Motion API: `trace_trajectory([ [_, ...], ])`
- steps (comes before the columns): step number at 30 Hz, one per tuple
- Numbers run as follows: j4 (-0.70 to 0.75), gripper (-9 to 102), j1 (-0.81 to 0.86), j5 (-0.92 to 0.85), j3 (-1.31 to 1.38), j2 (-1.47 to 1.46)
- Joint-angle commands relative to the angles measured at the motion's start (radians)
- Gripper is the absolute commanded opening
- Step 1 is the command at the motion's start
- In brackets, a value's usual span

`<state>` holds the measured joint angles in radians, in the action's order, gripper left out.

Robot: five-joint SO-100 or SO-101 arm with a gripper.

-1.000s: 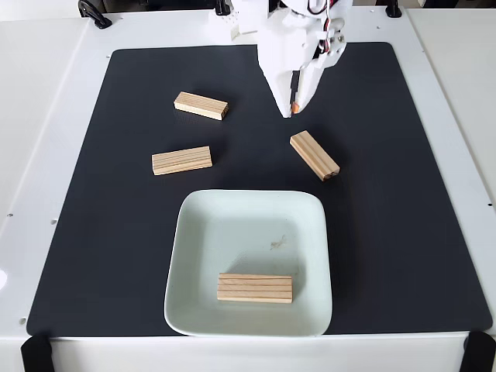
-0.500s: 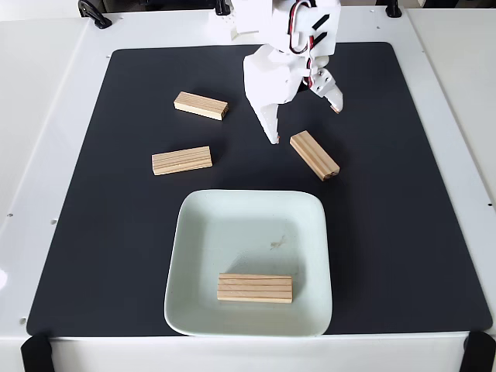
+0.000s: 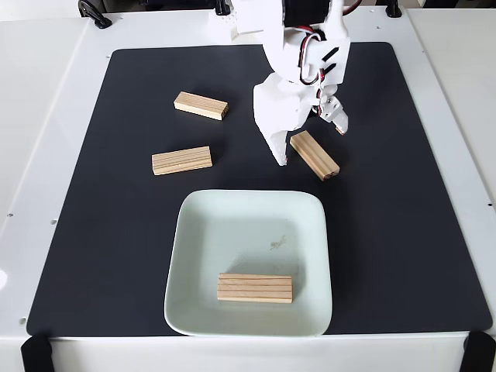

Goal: Pick up the wooden block and place them on the plate.

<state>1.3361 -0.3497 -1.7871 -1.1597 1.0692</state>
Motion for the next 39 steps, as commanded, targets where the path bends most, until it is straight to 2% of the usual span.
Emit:
trace_trajectory([
  [1,-0.009,45,-0.018,-0.003,0.051,0.005],
  [12,0.003,45,-0.094,0.054,0.044,0.009],
  [39,-0.009,45,-0.092,0.06,-0.014,-0.003],
])
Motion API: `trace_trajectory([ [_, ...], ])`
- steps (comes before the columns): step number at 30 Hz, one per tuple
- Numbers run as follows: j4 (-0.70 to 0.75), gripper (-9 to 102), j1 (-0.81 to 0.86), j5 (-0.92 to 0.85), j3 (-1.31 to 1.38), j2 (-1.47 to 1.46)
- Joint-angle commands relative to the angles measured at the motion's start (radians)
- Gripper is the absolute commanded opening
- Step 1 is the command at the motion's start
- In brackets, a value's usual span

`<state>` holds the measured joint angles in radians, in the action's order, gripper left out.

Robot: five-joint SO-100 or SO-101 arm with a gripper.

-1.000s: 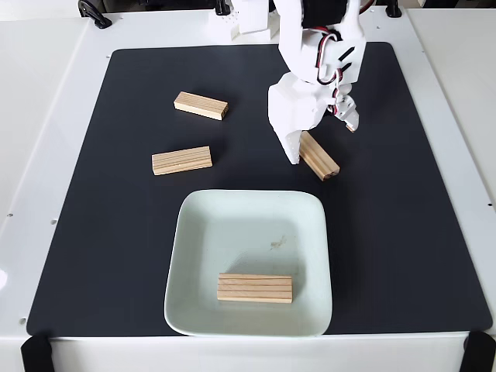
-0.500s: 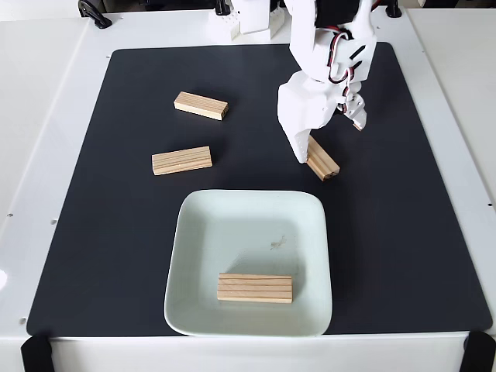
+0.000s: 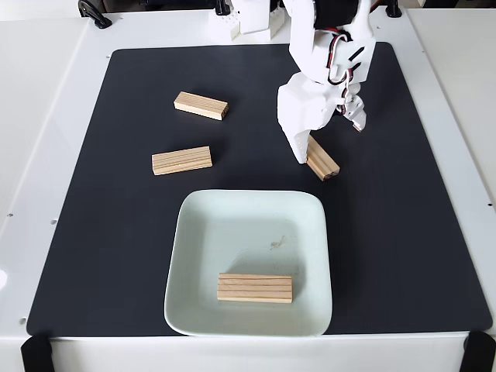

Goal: Pick up the wooden block and place them on the plate.

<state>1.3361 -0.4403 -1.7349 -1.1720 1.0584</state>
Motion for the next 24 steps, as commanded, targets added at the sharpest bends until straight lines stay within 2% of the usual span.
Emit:
trace_trajectory([
  [1,-0.009,45,0.0,0.008,-0.002,0.008],
  [5,-0.009,44,0.0,0.008,-0.002,0.008],
  [8,-0.009,37,0.0,0.008,-0.003,0.006],
  [15,-0.011,-1,-0.002,0.008,-0.04,0.006],
  [17,-0.011,1,-0.002,0.008,-0.055,0.006],
  [24,-0.011,0,0.0,0.012,-0.052,0.026],
])
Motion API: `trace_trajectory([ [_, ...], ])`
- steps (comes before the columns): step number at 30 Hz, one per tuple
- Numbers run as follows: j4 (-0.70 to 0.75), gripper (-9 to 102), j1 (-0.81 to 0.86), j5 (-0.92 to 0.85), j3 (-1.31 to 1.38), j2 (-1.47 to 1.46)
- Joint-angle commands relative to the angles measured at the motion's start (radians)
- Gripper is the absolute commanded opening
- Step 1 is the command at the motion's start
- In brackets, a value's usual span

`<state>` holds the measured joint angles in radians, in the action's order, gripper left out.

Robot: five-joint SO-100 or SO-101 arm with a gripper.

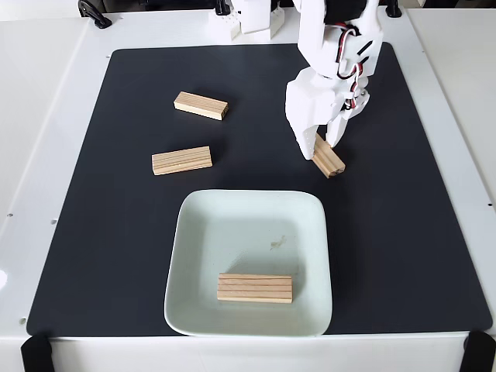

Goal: Pick up the wooden block and place them on the plate.

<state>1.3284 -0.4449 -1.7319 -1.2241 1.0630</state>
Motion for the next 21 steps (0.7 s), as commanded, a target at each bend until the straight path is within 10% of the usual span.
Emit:
trace_trajectory([
  [1,-0.003,0,0.005,0.034,0.011,0.025],
  [21,-0.216,0,-0.057,1.321,0.083,0.62],
])
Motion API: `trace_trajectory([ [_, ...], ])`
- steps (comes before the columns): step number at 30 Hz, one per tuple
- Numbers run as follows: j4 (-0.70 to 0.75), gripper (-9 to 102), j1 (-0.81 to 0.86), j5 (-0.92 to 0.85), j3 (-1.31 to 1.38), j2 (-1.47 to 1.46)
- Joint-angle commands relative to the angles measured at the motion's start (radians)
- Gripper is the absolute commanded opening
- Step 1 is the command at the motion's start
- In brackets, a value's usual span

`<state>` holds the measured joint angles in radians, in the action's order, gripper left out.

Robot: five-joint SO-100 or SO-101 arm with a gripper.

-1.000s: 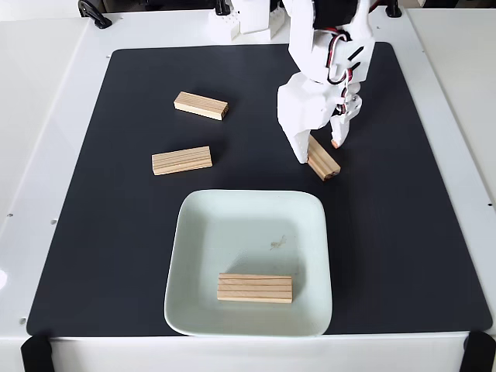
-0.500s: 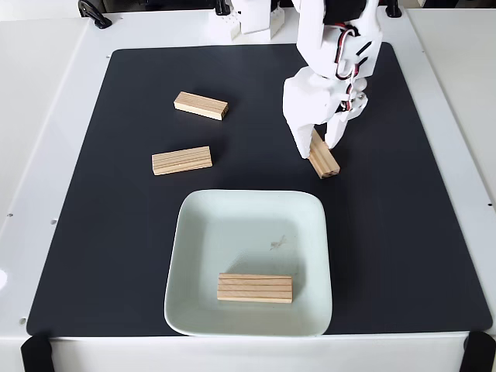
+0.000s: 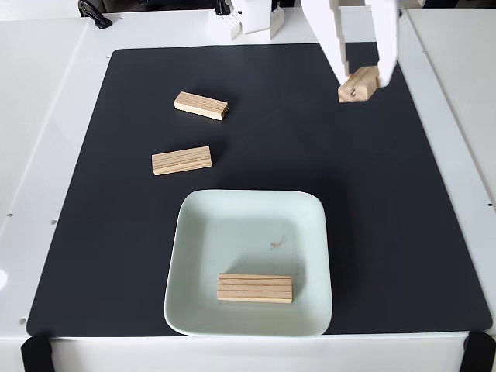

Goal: Pick up the wooden block and place them on the plate.

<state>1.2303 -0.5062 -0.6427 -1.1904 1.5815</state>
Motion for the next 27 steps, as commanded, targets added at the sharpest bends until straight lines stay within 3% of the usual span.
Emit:
trace_trajectory([
  [1,-0.189,-1,0.009,0.311,0.043,0.115],
  [5,-0.426,-1,0.077,0.578,0.051,0.035],
  [11,-0.611,-1,0.189,0.632,0.204,-0.25],
  [16,-0.623,-1,0.281,0.637,0.469,-0.526],
  [20,-0.617,-1,0.339,0.761,0.669,-0.715],
  [27,-0.588,-1,0.356,0.787,0.746,-0.841],
])
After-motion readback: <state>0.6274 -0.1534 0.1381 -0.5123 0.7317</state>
